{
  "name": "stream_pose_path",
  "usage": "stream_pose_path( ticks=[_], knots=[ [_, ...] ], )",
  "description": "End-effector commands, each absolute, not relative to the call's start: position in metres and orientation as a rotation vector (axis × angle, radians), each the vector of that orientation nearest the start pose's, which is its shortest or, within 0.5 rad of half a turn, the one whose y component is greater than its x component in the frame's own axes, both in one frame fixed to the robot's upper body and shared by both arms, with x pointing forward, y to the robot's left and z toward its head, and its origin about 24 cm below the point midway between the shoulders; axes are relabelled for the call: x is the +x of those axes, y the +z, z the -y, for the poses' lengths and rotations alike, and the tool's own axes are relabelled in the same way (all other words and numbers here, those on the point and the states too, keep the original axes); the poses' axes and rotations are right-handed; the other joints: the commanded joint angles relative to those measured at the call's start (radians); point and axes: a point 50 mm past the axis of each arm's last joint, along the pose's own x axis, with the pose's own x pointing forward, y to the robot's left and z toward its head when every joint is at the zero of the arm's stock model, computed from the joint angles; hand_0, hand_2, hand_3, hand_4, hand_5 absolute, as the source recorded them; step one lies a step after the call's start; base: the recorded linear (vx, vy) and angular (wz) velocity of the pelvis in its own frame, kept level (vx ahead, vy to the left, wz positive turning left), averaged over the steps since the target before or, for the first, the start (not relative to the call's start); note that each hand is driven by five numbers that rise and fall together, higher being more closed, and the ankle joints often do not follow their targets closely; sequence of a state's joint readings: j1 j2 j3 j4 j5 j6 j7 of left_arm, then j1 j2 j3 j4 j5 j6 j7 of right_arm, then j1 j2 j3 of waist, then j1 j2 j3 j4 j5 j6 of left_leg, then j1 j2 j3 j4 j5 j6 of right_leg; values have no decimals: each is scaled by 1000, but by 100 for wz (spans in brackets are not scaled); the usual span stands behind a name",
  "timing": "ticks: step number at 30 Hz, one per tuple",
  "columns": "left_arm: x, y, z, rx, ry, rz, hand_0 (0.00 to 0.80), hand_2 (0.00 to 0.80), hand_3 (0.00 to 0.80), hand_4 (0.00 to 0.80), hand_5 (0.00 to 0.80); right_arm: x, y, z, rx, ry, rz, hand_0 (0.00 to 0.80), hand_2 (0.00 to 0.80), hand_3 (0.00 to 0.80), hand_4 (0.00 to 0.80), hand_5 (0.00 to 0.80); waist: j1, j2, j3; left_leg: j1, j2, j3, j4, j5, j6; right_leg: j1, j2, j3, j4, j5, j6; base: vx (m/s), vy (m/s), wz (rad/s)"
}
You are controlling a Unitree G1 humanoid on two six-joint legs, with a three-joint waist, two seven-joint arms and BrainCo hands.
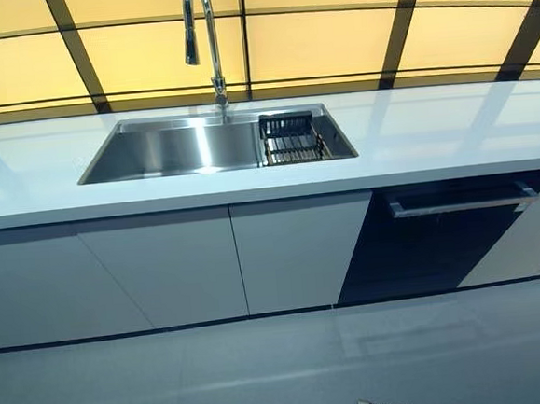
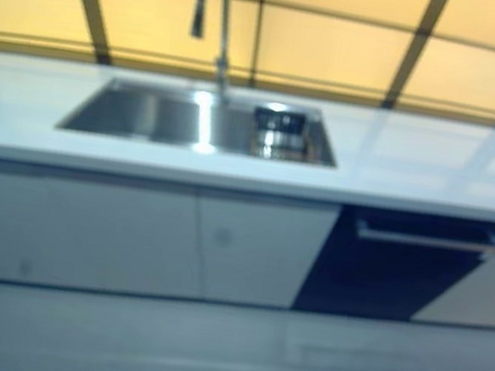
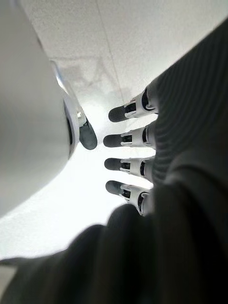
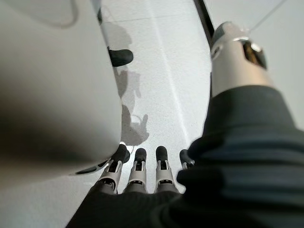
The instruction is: Take plates into dishwasher
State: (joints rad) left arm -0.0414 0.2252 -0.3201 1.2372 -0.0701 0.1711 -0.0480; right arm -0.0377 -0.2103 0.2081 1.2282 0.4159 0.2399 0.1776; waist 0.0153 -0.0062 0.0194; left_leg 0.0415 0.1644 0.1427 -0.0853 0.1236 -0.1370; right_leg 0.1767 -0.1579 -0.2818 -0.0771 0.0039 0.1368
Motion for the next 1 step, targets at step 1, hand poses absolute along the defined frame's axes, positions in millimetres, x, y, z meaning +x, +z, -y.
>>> stream_pose_path(
  ticks=[1],
  knots=[
    [106, -164, -211, 345, -126, -1344, 0, 0, 0, 0, 0, 82, -169, 199, 191, -6, -1446, 0, 0, 0, 0, 0, 17, -7, 56, -30, 9, 40, -2, 25, 31, 9, -6, -21, 68, -22, -17, 28, -2, 9]
  ],
)
